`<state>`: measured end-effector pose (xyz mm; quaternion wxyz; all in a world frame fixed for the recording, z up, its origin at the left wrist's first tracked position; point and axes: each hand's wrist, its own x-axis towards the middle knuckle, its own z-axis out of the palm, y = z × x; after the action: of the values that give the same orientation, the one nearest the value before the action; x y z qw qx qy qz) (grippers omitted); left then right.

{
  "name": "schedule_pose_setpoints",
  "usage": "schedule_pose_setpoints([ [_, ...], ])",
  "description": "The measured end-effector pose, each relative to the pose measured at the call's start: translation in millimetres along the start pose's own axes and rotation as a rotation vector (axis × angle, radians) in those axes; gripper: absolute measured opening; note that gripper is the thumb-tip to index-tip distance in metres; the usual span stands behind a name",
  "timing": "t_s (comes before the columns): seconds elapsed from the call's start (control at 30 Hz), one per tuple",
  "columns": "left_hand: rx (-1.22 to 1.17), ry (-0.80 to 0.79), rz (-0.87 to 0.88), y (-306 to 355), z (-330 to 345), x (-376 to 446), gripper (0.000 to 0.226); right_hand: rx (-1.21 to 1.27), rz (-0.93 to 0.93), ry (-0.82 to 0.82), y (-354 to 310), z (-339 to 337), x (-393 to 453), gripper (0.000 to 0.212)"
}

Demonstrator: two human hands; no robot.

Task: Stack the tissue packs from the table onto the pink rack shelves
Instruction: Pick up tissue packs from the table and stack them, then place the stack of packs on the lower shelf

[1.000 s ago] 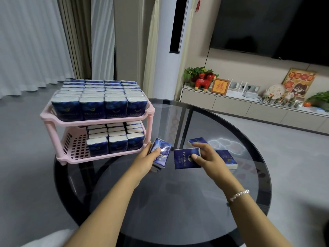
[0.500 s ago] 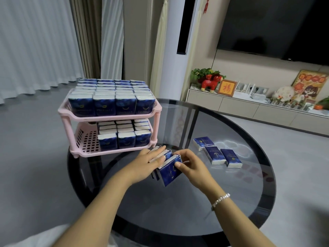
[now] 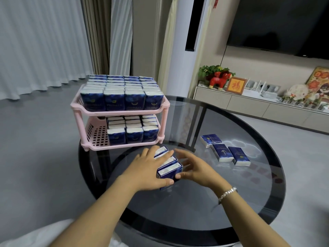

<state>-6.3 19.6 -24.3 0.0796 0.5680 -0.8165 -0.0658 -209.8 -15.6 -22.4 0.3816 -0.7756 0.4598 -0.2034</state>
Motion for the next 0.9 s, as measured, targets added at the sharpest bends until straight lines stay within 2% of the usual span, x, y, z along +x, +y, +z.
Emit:
schedule_pose_setpoints([
  [0.13, -0.09, -0.004, -0.027, 1, 1, 1, 0.107, -0.088, -0.02, -0.079, -2, -1, 4, 0.07],
  [0.27, -0.248, -0.049, -0.089, 0, 0, 0, 0.105, -0.087, 0.016, -0.076, -4, 0, 6, 0.066],
  [0.37, -0.413, -0.017, -0.134, -3, -4, -3, 0.102, -0.005, 0.031, -0.114, -9, -1, 10, 0.071],
  [0.53, -0.796, 0.044, -0.181, -27, -18, -12, 0.083, 0.276, 0.009, -0.348, -34, -6, 26, 0.077],
  [0.63, -0.959, 0.044, -0.178, -40, -29, -22, 0.08, 0.294, 0.016, -0.475, -55, -1, 41, 0.089],
  [0.77, -1.025, 0.072, -0.203, -58, -36, -38, 0.084, 0.214, -0.007, -0.505, -82, 11, 62, 0.099],
  [0.9, -1.028, 0.171, -0.302, -78, -43, -58, 0.09, 0.118, -0.081, -0.474, -107, 24, 81, 0.099],
])
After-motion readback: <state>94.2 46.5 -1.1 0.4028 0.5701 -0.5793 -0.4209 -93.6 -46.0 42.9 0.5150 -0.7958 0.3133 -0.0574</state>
